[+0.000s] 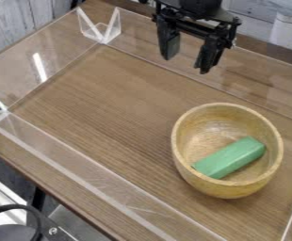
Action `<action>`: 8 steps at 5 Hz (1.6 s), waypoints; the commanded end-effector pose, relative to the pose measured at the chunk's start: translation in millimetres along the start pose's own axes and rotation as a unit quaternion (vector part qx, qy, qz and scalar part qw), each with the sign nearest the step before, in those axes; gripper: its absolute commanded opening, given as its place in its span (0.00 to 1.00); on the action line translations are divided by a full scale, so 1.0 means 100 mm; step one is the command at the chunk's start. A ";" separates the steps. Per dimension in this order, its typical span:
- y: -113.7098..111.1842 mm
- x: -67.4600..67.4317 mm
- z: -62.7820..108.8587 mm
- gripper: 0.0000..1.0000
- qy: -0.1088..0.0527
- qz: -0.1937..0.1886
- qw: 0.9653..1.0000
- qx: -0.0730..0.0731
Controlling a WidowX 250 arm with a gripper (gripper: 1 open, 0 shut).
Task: Remove the green block from inside the brown bowl and put it on the table
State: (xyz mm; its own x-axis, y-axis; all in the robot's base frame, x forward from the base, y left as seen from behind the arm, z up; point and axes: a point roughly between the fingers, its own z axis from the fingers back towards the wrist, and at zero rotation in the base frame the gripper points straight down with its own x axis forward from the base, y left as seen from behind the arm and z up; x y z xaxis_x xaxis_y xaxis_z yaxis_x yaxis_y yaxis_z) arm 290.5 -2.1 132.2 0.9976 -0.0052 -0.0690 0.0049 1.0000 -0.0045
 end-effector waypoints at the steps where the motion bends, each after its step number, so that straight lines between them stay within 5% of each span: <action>1: -0.10 -0.06 -0.08 1.00 0.009 -0.013 1.000 -0.002; 3: -0.44 -0.30 -0.27 1.00 0.011 -0.072 0.997 -0.010; 8: -0.95 -0.27 -0.66 1.00 0.009 -0.144 0.989 -0.026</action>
State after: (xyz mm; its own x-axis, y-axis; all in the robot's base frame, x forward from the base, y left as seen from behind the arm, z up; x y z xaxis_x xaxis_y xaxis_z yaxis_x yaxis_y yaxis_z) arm 253.6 -94.0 58.2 0.9519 -0.2837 -0.1162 0.2762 0.9580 -0.0767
